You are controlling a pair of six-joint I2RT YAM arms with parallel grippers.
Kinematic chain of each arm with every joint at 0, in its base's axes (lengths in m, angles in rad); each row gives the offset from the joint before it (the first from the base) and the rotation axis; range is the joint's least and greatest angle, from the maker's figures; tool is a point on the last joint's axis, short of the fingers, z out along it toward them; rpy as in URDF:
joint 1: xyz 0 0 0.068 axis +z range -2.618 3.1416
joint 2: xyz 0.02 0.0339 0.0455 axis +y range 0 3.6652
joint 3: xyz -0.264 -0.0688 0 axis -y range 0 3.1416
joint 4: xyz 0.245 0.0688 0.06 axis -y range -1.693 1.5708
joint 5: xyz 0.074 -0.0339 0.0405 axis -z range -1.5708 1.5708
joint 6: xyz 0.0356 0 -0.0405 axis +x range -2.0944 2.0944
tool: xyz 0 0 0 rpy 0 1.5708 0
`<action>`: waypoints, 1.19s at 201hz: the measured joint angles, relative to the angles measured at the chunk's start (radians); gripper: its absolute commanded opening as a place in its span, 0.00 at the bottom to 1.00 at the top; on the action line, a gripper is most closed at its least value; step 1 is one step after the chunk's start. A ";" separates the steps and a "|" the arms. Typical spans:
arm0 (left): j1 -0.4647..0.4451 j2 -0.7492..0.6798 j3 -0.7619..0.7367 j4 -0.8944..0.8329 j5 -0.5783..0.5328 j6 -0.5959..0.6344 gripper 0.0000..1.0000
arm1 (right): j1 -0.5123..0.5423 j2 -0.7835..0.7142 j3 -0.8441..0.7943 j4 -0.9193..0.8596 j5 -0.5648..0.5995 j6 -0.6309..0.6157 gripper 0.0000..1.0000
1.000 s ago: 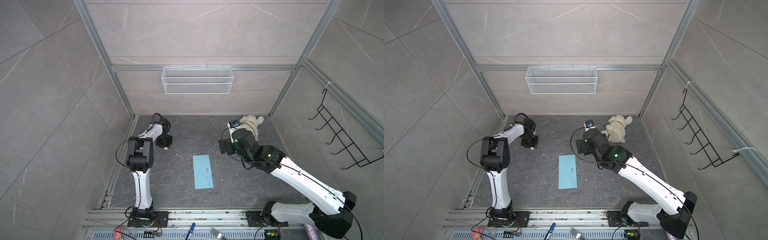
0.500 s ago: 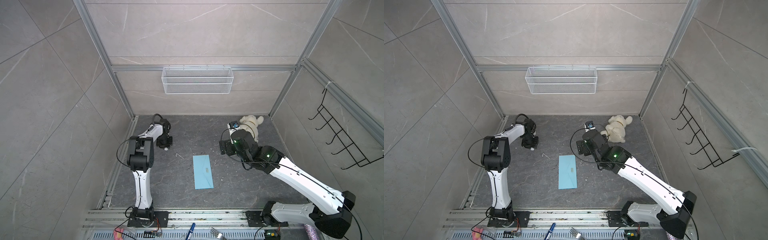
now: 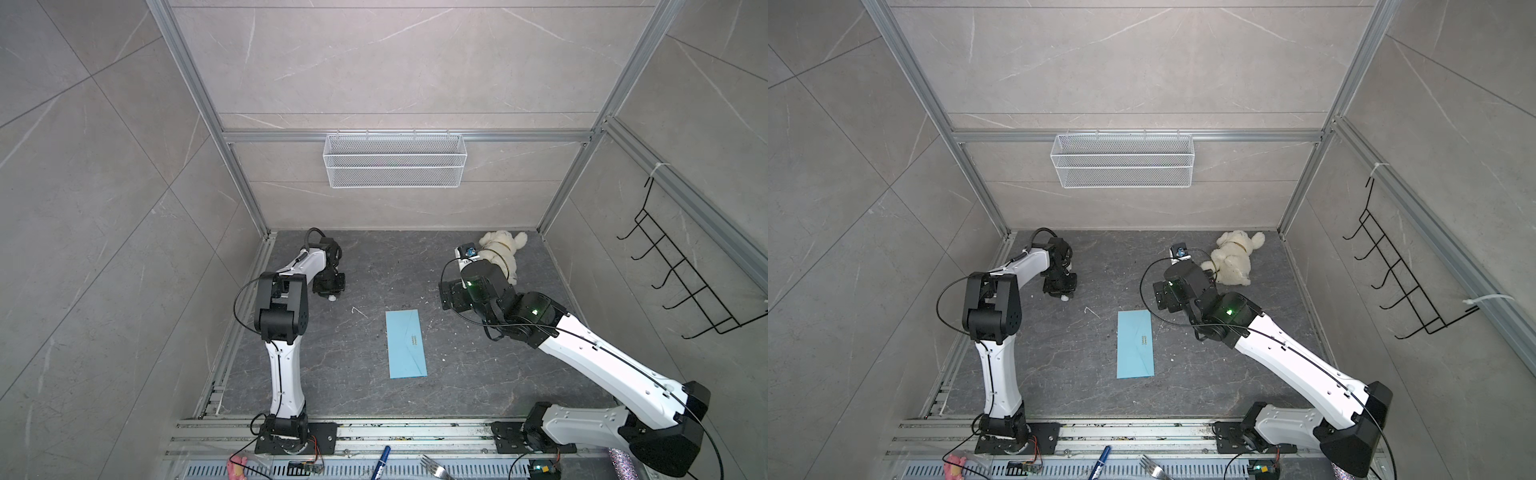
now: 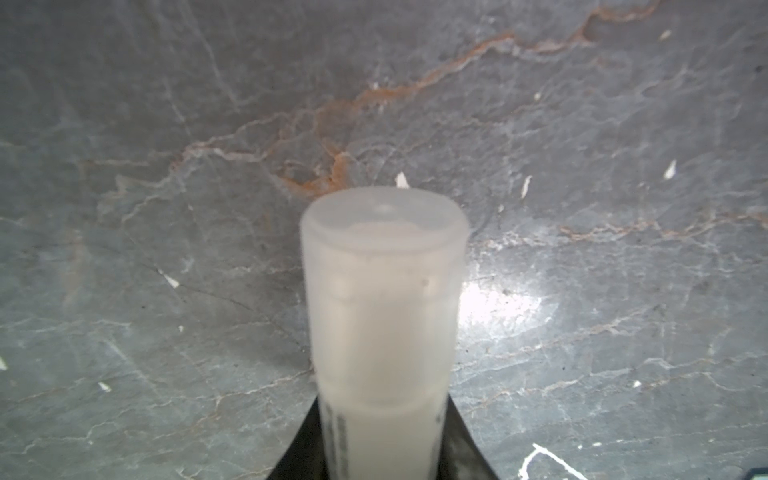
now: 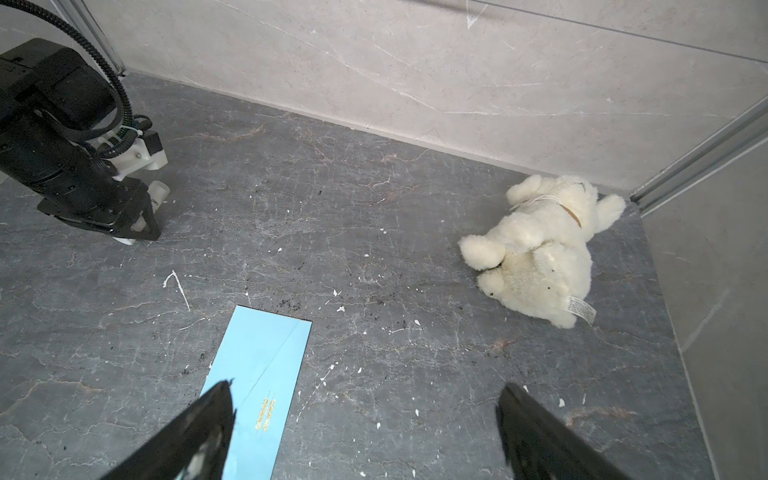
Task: Place the letter into the envelope and seal it
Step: 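Lower the capped glue stick with the left gripper and release it on the table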
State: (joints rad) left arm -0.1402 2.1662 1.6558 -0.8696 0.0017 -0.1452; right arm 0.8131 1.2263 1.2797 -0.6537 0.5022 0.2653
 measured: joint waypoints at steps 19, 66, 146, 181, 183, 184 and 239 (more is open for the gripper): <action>0.000 0.000 0.000 0.002 0.000 -0.002 0.32 | 0.000 0.000 0.000 0.000 0.001 0.000 0.99; 0.001 0.000 0.000 0.004 0.006 -0.013 0.38 | -0.002 0.000 -0.005 0.000 0.006 0.000 0.99; 0.001 0.000 -0.001 0.009 0.020 -0.020 0.48 | -0.002 0.000 -0.007 -0.003 0.007 0.000 0.99; 0.001 0.000 -0.001 0.012 0.026 -0.021 0.56 | -0.002 0.000 -0.008 -0.003 0.007 0.000 0.99; 0.001 0.000 -0.001 0.012 0.027 -0.021 0.56 | -0.002 0.000 -0.008 -0.003 0.007 0.000 0.99; 0.001 0.000 -0.001 0.012 0.026 -0.021 0.57 | -0.002 0.000 -0.008 -0.003 0.007 0.000 0.99; 0.002 -0.033 -0.042 0.043 0.025 -0.027 0.83 | -0.002 0.000 -0.015 -0.003 0.006 0.000 0.99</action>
State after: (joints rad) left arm -0.1387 2.1330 1.6138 -0.8265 0.0269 -0.1719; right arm 0.8112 1.2263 1.2644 -0.6571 0.5087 0.2653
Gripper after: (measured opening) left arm 0.774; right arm 0.991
